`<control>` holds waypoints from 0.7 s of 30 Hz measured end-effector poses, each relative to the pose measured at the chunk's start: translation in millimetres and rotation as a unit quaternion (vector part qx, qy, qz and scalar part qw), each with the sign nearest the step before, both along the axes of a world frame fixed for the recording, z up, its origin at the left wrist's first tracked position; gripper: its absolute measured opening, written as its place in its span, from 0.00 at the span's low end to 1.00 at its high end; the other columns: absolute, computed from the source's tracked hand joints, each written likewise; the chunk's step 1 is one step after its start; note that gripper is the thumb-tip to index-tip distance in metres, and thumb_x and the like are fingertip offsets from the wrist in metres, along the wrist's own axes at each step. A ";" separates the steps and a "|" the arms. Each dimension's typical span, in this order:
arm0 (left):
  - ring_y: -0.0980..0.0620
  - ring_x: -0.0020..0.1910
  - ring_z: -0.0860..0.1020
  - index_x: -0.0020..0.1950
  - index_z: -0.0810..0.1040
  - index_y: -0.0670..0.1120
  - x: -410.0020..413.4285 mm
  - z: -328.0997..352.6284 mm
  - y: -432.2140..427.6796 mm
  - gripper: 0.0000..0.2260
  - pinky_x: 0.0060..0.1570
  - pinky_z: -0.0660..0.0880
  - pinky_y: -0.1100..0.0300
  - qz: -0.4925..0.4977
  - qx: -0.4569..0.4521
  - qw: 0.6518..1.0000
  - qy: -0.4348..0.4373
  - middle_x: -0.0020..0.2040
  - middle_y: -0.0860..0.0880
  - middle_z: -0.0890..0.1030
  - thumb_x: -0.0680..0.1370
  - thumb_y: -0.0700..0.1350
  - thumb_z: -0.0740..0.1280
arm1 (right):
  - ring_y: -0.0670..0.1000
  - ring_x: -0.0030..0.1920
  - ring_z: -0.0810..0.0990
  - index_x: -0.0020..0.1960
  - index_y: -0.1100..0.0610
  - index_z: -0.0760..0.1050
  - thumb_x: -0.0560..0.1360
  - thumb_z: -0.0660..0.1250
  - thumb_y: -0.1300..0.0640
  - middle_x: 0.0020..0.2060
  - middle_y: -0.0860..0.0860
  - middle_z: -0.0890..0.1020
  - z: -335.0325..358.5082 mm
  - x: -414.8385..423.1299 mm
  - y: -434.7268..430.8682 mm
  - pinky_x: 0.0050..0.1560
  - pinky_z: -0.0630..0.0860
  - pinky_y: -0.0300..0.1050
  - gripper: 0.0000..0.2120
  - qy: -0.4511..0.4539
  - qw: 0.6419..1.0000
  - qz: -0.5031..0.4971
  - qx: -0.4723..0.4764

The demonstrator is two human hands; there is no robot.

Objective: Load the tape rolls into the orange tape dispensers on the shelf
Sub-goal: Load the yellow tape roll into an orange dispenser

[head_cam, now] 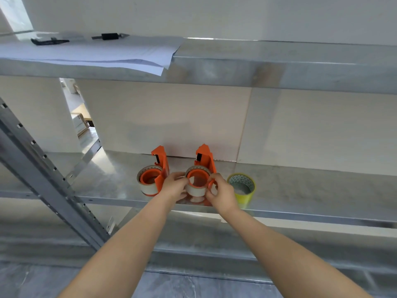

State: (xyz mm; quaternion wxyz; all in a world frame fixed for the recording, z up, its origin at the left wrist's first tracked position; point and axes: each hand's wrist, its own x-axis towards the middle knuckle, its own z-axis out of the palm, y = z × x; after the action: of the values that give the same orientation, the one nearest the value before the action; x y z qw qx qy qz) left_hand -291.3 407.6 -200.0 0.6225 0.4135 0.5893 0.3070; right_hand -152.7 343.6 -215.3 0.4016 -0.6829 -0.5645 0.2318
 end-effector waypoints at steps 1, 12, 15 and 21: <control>0.45 0.54 0.79 0.62 0.73 0.43 -0.6 2.7 -1.2 0.16 0.56 0.78 0.50 0.009 -0.018 0.999 -0.038 0.56 0.43 0.80 0.74 0.38 0.66 | 0.54 0.43 0.78 0.48 0.56 0.73 0.69 0.66 0.63 0.42 0.53 0.80 3.3 2.0 -1.2 0.43 0.70 0.42 0.09 0.004 1.000 0.004 0.007; 0.46 0.48 0.77 0.52 0.74 0.39 -7.8 40.4 -10.0 0.06 0.55 0.74 0.48 -0.009 -0.077 0.976 -0.204 0.50 0.41 0.77 0.78 0.37 0.60 | 0.55 0.68 0.70 0.59 0.56 0.74 0.70 0.66 0.57 0.67 0.57 0.72 50.2 33.3 -3.1 0.64 0.69 0.45 0.18 -0.121 0.991 0.024 0.053; 0.49 0.46 0.77 0.53 0.75 0.40 7.6 49.6 -15.6 0.08 0.47 0.75 0.54 -0.017 -0.037 0.974 -0.224 0.46 0.44 0.80 0.78 0.38 0.58 | 0.57 0.60 0.77 0.54 0.55 0.79 0.67 0.68 0.51 0.58 0.56 0.80 57.6 16.5 -3.4 0.60 0.75 0.54 0.17 -0.179 0.972 0.082 0.126; 0.50 0.43 0.76 0.42 0.76 0.41 33.1 58.5 -22.6 0.10 0.50 0.73 0.58 0.033 -0.020 0.940 -0.339 0.41 0.44 0.78 0.77 0.40 0.56 | 0.55 0.54 0.79 0.53 0.60 0.79 0.73 0.68 0.58 0.51 0.56 0.83 63.5 7.1 -4.0 0.54 0.76 0.48 0.10 -0.131 0.982 0.076 0.110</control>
State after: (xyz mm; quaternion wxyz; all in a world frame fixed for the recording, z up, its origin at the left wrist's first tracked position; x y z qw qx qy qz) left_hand -258.2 385.0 -141.5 0.7829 0.2526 0.3624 0.4381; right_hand -145.6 339.6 -151.8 0.3778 -0.6142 -0.6846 0.1064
